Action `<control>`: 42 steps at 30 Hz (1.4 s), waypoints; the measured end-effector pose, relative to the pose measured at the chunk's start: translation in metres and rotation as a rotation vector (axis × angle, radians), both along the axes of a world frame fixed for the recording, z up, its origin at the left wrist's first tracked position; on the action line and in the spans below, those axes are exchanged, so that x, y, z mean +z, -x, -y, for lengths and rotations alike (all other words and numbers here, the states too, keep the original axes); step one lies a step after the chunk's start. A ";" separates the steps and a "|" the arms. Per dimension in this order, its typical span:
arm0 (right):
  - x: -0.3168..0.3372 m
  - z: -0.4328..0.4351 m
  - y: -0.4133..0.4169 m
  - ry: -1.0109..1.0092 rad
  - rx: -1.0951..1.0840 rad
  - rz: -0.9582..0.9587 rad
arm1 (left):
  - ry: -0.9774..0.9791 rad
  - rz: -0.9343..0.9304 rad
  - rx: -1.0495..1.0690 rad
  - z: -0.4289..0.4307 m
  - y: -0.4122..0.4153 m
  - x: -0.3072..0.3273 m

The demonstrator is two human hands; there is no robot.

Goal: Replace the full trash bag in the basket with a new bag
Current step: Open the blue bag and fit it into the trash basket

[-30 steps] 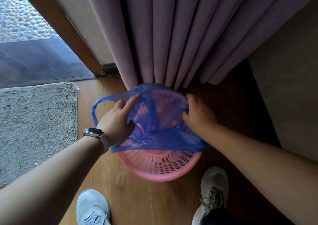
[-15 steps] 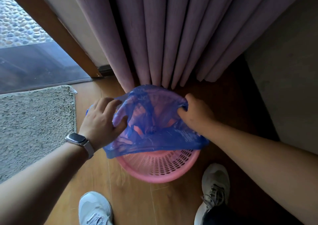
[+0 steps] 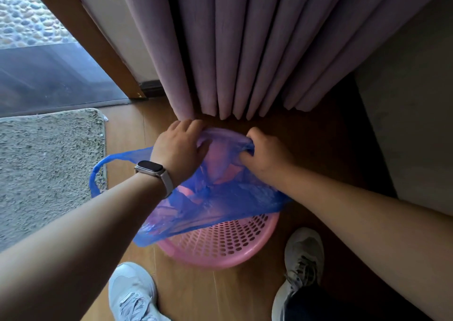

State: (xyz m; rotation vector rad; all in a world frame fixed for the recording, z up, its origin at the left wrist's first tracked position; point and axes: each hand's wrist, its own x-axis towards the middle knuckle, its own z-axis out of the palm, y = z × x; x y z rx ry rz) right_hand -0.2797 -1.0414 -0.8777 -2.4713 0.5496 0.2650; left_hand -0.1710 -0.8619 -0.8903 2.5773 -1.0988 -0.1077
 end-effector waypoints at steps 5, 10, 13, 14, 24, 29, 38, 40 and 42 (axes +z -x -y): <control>0.004 -0.008 -0.012 0.043 0.032 0.012 | -0.049 -0.033 0.160 -0.029 -0.003 0.007; 0.000 -0.006 -0.020 0.085 0.003 0.016 | 0.011 -0.232 0.291 -0.061 0.001 -0.001; -0.007 -0.004 -0.024 0.073 -0.067 0.015 | 0.062 -0.311 0.359 -0.073 0.003 -0.008; -0.009 -0.004 -0.025 0.068 -0.081 0.012 | 0.071 -0.331 0.376 -0.075 0.003 -0.010; -0.018 -0.010 -0.044 0.021 -0.135 0.048 | 0.097 -0.354 0.491 -0.076 -0.020 -0.018; -0.015 -0.010 -0.049 0.084 -0.088 0.020 | 0.106 -0.307 0.524 -0.071 -0.035 -0.016; 0.016 -0.015 -0.002 0.492 0.522 0.217 | -0.238 0.105 -0.253 -0.109 -0.001 0.022; 0.017 -0.014 0.014 0.479 0.606 0.171 | -0.271 0.063 -0.398 -0.119 0.018 0.024; 0.016 -0.011 0.027 0.451 0.683 0.129 | -0.278 -0.009 -0.429 -0.126 0.035 0.024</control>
